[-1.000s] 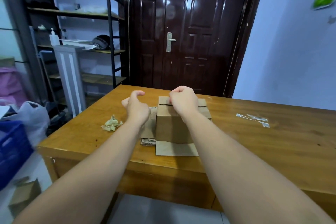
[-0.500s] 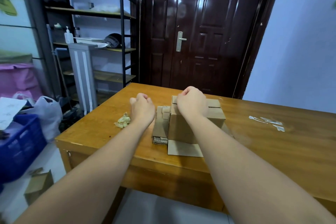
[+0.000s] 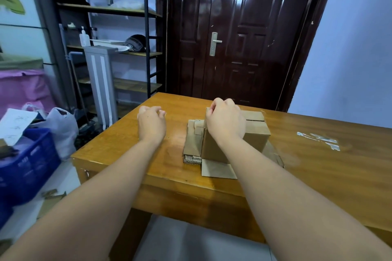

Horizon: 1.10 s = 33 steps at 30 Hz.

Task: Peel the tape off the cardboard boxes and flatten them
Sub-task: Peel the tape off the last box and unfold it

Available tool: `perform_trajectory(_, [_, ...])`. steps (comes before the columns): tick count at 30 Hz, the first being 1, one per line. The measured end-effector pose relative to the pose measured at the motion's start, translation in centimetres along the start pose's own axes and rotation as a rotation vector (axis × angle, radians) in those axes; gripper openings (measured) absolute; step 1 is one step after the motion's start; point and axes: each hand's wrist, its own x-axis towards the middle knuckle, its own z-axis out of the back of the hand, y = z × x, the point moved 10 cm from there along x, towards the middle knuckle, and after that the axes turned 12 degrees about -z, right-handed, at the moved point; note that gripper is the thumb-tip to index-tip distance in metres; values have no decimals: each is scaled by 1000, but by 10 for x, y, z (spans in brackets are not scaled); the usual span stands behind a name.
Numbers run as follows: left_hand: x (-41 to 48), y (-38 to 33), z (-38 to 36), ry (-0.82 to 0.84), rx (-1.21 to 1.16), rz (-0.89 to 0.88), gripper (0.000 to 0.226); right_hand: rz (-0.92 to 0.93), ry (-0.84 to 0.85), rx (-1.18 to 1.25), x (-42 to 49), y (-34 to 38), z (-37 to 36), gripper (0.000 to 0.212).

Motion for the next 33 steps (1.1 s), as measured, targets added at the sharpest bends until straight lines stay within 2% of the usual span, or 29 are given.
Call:
perform_trajectory(6, [-2, 37, 5, 47, 18, 102, 39, 2, -6, 6, 0, 0, 0, 28])
perform_trajectory(11, [-9, 54, 9, 65, 11, 162, 34, -1, -16, 17, 0, 0, -1, 28])
perform_trajectory(14, [-11, 54, 9, 90, 4, 135, 31, 6, -18, 17, 0, 1, -1, 27])
perform_trajectory(16, [-15, 51, -1, 206, 77, 91, 29, 10, -18, 15, 0, 0, 0, 27])
perform_trajectory(19, [-25, 55, -18, 400, 329, 22, 33, 13, -23, 16, -1, 0, 1, 27])
perform_trajectory(22, [-21, 43, -14, 318, 459, -100, 33, 11, -16, 18, -1, 0, 0, 28])
perform_trajectory(25, [-17, 22, -12, 257, 328, -124, 33, 9, -17, 20, -1, -1, 0, 27])
perform_trajectory(30, [-11, -21, 12, 28, 46, -107, 32, 6, -13, 21, -2, -1, 1, 27])
perform_trajectory(31, [-11, -40, 11, 39, -10, -157, 28, -2, -1, 21, -1, 0, 0, 27])
perform_trajectory(33, [-16, -85, -1, 165, -153, -270, 25, -36, 43, 47, 1, -3, 0, 25])
